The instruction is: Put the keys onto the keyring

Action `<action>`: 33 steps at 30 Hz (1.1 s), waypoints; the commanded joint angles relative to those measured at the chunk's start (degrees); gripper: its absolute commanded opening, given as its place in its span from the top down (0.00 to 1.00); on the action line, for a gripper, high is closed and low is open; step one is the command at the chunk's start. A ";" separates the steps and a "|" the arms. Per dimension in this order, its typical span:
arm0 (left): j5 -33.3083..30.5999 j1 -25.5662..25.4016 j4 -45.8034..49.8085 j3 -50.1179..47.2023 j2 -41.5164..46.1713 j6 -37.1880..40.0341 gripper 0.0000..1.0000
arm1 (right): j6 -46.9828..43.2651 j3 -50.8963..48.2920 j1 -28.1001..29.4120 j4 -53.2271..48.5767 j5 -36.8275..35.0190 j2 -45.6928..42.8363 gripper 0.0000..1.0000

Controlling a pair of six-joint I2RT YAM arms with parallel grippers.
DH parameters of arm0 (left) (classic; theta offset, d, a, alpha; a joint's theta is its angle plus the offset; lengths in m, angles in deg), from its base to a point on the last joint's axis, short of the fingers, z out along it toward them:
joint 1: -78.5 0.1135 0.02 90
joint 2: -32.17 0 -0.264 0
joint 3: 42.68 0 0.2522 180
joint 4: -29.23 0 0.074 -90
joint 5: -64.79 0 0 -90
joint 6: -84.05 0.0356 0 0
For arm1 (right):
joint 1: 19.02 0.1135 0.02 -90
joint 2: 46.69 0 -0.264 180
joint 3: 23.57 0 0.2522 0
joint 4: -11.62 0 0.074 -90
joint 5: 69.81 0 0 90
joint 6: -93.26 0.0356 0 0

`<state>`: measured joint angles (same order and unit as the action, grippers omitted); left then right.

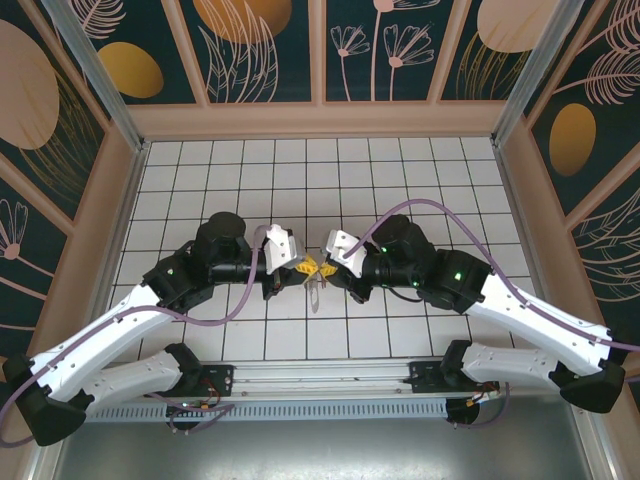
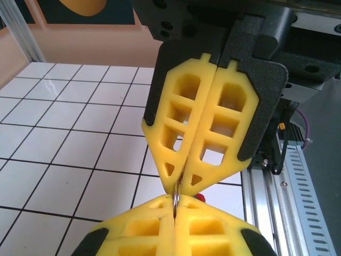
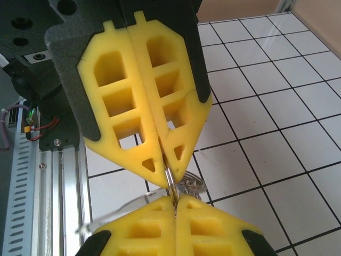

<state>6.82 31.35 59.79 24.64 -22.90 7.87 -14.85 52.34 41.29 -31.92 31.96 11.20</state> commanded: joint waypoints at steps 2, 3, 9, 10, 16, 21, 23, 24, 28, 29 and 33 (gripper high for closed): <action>-1.03 0.14 -9.73 -1.60 3.95 -3.38 1.00 | -0.03 0.40 0.59 2.75 0.18 -2.06 1.00; -0.83 0.14 -12.35 -2.47 4.87 -4.70 1.00 | 0.18 -0.14 0.58 3.11 0.24 -2.32 0.99; 0.19 0.14 -26.91 -8.18 8.49 -12.92 1.00 | 1.22 -2.66 0.53 7.27 1.89 -4.46 0.93; 0.22 0.14 -28.82 -9.12 8.94 -13.90 1.00 | 1.30 -2.94 0.53 7.98 2.02 -4.86 0.93; 0.89 0.20 -35.26 -12.37 10.48 -17.94 1.00 | 1.82 -3.52 0.53 8.80 2.74 -5.11 0.89; 0.48 0.17 -34.97 -12.43 11.53 -18.01 1.00 | 2.37 -4.04 0.51 8.95 2.56 -5.41 0.87; 0.40 0.18 -34.23 -12.18 11.55 -17.75 1.00 | 2.59 -4.05 0.53 8.88 2.21 -5.70 0.86; 0.39 0.14 -34.02 -12.21 11.54 -17.53 1.00 | 2.56 -4.05 0.56 8.84 2.20 -5.91 0.86; 0.41 0.14 -34.16 -12.43 11.56 -17.59 1.00 | 2.64 -4.14 0.51 9.56 1.88 -6.57 0.93; 0.43 0.14 -34.26 -12.46 11.55 -17.63 1.00 | 2.64 -4.07 0.52 9.65 1.94 -6.63 0.96; 0.84 0.17 -34.33 -12.77 11.56 -17.92 1.00 | 2.72 -4.04 0.51 10.11 2.27 -6.70 0.98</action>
<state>7.17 31.35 29.19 11.77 -12.10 -9.09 -12.58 48.63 41.60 -22.48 33.75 5.63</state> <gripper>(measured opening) 0.044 0.052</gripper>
